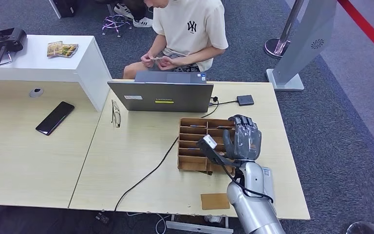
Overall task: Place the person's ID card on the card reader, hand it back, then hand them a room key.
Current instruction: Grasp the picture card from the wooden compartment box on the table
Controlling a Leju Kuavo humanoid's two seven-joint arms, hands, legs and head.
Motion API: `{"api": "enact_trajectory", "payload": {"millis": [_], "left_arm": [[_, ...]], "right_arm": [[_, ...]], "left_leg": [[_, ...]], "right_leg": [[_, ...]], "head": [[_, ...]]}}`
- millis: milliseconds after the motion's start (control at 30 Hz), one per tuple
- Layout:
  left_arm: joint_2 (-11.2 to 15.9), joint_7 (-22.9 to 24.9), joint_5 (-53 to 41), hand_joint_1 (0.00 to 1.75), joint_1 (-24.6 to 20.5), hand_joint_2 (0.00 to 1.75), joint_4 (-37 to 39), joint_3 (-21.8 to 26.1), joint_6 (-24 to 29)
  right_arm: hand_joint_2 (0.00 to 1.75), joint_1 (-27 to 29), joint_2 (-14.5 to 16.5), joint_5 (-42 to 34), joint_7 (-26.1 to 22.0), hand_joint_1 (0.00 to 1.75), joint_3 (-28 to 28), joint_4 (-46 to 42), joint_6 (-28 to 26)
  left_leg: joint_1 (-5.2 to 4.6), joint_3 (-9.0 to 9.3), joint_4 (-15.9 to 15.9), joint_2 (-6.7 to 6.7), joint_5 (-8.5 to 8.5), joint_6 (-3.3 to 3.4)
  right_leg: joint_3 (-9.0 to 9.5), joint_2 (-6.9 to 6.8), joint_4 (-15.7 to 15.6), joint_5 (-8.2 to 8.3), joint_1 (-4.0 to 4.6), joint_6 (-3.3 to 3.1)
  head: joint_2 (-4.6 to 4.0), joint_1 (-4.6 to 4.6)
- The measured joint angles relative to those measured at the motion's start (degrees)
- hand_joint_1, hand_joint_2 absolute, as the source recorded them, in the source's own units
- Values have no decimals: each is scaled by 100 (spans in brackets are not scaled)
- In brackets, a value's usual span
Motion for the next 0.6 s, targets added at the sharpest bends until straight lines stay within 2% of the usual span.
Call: {"api": "enact_trajectory", "payload": {"millis": [200,500,600], "left_arm": [[0,0,0,0,0,175,0,0,0],[0,0,-7,0,0,175,0,0,-12],[0,0,-7,0,0,175,0,0,-13]], "right_arm": [[175,-2,0,0,-1,67,-17,0,0],[175,-40,0,-70,-16,75,-21,42,0],[175,-82,0,-117,-13,72,-21,109,1]], "left_leg": [[0,0,0,0,0,0],[0,0,0,0,0,0],[0,0,0,0,0,0]], "right_leg": [[0,0,0,0,0,0],[0,0,0,0,0,0],[0,0,0,0,0,0]], "head": [[0,0],[0,0],[0,0]]}}
